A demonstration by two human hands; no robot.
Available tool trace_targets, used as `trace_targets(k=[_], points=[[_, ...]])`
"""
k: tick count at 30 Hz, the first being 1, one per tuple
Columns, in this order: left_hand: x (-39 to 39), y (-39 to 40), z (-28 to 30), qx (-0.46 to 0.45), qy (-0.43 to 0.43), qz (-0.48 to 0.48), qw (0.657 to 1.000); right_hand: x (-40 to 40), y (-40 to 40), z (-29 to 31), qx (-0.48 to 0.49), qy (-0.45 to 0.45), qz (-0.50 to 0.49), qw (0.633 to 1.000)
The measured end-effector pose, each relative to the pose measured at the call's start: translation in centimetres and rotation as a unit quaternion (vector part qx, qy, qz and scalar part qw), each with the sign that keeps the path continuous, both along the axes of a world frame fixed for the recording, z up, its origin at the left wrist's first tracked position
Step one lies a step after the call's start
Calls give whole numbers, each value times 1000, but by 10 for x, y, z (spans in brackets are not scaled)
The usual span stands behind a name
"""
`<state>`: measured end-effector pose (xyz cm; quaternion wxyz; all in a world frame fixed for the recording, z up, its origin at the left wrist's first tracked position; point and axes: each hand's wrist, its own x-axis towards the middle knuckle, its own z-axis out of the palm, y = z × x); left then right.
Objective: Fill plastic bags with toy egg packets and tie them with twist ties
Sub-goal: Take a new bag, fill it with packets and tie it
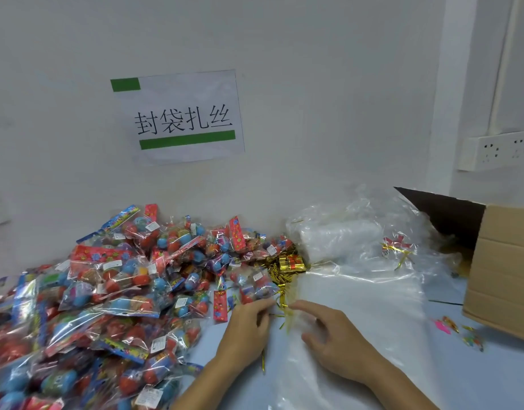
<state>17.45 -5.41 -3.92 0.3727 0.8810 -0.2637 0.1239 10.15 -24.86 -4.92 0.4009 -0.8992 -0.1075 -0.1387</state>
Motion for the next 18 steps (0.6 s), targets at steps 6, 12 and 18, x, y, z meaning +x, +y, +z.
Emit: trace_targets(k=[6,12,18], points=[[-32,31,-4,-15,-20,-11,1000,-2,1,0,-24,-21,-16,999],[-56,24,1,140,39,-151,978,-10,5,1,-93,-44,-12,995],[-56,19,-3,165,-28,-79,983,-13,10,3,-202,-92,-62,973]])
